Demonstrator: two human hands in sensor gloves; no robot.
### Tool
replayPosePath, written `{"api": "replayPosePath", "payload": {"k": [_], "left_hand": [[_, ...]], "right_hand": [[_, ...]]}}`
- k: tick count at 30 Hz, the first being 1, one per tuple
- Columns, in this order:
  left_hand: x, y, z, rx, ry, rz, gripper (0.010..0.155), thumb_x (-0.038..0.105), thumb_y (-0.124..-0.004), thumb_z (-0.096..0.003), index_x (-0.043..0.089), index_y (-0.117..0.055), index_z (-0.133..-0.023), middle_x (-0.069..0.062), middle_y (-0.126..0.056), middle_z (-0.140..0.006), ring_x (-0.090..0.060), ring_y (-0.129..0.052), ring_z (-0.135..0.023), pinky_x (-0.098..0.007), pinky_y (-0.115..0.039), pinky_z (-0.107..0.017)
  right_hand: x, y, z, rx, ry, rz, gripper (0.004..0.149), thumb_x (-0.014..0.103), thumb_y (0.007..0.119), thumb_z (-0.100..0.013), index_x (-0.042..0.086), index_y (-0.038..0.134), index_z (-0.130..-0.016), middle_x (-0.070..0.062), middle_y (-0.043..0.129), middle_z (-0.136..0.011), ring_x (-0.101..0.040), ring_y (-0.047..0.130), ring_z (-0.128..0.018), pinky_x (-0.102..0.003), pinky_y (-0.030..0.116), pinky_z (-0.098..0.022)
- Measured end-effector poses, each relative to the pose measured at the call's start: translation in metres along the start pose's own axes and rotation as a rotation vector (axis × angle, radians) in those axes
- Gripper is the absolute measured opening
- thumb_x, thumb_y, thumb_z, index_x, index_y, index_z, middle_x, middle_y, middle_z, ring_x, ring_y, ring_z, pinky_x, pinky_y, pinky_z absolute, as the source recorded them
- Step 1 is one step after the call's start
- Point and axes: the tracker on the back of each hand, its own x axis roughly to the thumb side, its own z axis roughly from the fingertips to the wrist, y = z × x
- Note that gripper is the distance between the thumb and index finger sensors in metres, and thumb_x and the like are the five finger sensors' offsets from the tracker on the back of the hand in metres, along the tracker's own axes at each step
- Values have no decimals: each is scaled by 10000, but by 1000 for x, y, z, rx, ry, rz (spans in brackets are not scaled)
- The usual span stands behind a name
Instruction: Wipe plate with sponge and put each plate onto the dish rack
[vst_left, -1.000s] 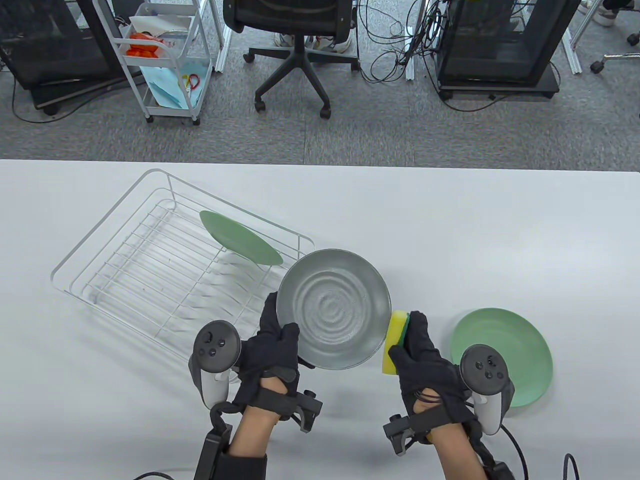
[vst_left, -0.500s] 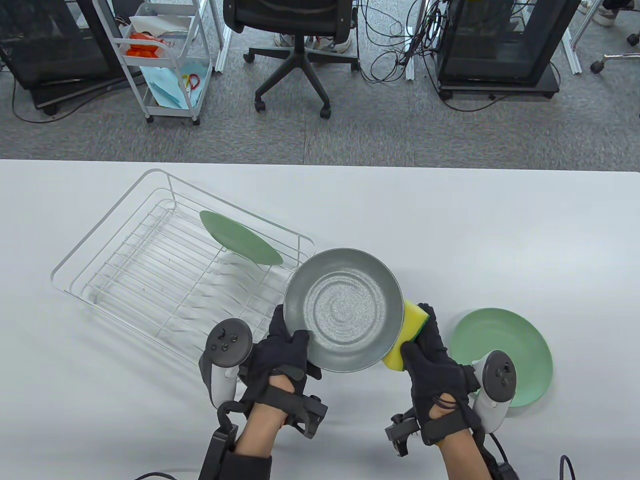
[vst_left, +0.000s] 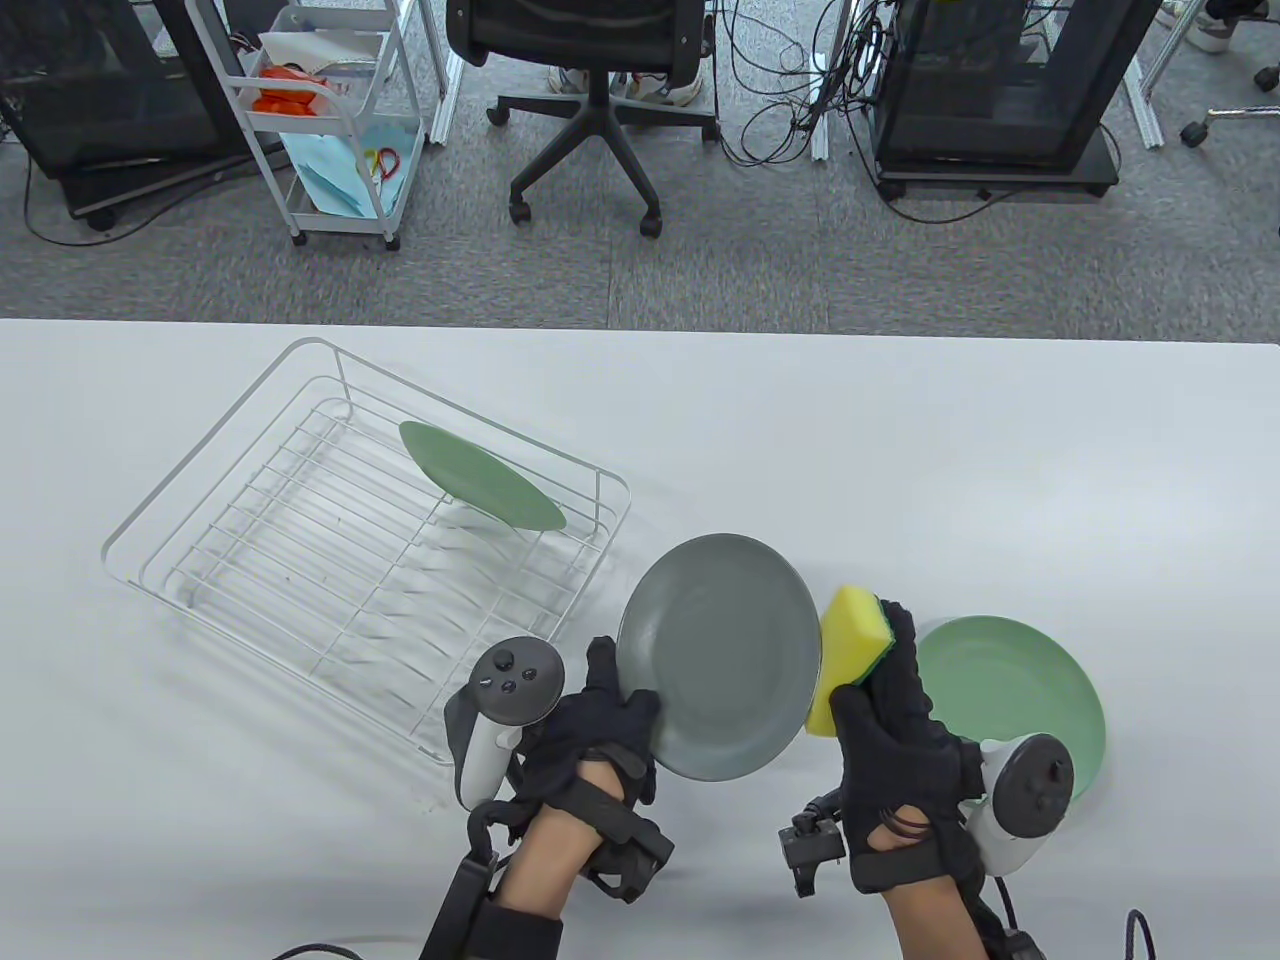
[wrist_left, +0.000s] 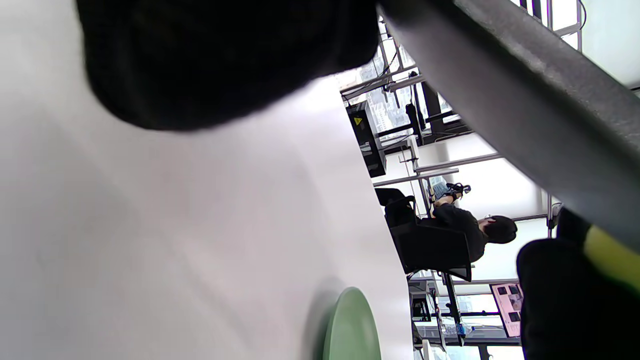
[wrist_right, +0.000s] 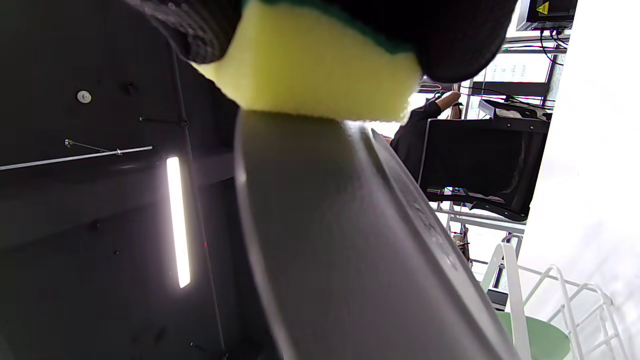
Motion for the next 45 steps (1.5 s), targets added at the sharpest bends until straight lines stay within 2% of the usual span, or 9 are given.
{"api": "replayPosePath", "payload": {"k": [4, 8, 13, 18, 24, 29, 33, 40, 45], "left_hand": [[2, -7, -3, -90, -15, 5, 745, 348, -622, -406, 131, -182, -967, -64, -842, -659, -80, -1024, -123, -462, -897, -425], [7, -14, -4, -109, -59, -26, 729, 348, -621, -405, 176, -206, -980, -67, -842, -662, -73, -1024, -132, -457, -897, -431], [11, -22, -6, -186, -95, -31, 727, 347, -622, -405, 215, -184, -970, -67, -845, -663, -72, -1024, -129, -459, -899, -429], [15, -25, -6, -215, -151, -49, 725, 342, -626, -405, 251, -172, -963, -60, -848, -669, -80, -1016, -129, -462, -891, -438], [21, -29, -4, -251, -196, -71, 714, 338, -643, -405, 295, -198, -962, -66, -853, -674, -83, -1018, -132, -465, -891, -443], [24, -23, -1, -197, -208, -84, 688, 354, -677, -406, 372, -275, -964, -76, -866, -675, -58, -1033, -120, -451, -906, -442], [26, -13, 2, -125, -221, -89, 667, 369, -723, -405, 483, -350, -945, -67, -878, -678, -70, -1032, -89, -435, -916, -435], [31, 0, 8, -20, -265, -153, 651, 406, -778, -392, 471, -443, -947, -46, -921, -655, -62, -1064, -69, -399, -925, -450], [36, 9, 13, 73, -293, -193, 528, 412, -776, -387, 364, -696, -907, -31, -924, -657, -63, -1064, -64, -389, -922, -463]], "right_hand": [[-6, -7, -3, -4, 36, -87, 657, 423, 737, -417, 306, 420, -980, -120, 582, -1007, -343, 804, -859, -458, 748, -592], [-15, -12, -6, 6, 94, -199, 630, 417, 740, -420, 332, 461, -978, -109, 602, -1012, -339, 808, -869, -457, 745, -601], [-29, -12, -10, 42, 178, -351, 606, 406, 759, -420, 360, 509, -971, -97, 616, -1021, -333, 789, -899, -458, 717, -637], [-43, -8, -12, 94, 248, -388, 602, 400, 746, -429, 362, 497, -976, -103, 608, -1027, -337, 769, -913, -464, 701, -648], [-61, 5, -11, 214, 356, -393, 603, 394, 726, -437, 365, 464, -979, -112, 612, -1028, -334, 763, -919, -472, 693, -650], [-68, 20, -7, 328, 418, -328, 613, 396, 712, -441, 366, 424, -982, -116, 628, -1021, -339, 788, -902, -469, 713, -636], [-70, 30, -4, 390, 439, -272, 620, 405, 712, -438, 346, 417, -981, -121, 664, -1001, -333, 831, -871, -456, 755, -608], [-72, 43, 2, 488, 479, -244, 623, 406, 711, -439, 331, 412, -981, -127, 685, -985, -321, 877, -835, -435, 799, -574], [-74, 46, 4, 556, 511, -232, 624, 402, 718, -440, 315, 420, -981, -131, 706, -972, -317, 911, -806, -426, 817, -556]]}}
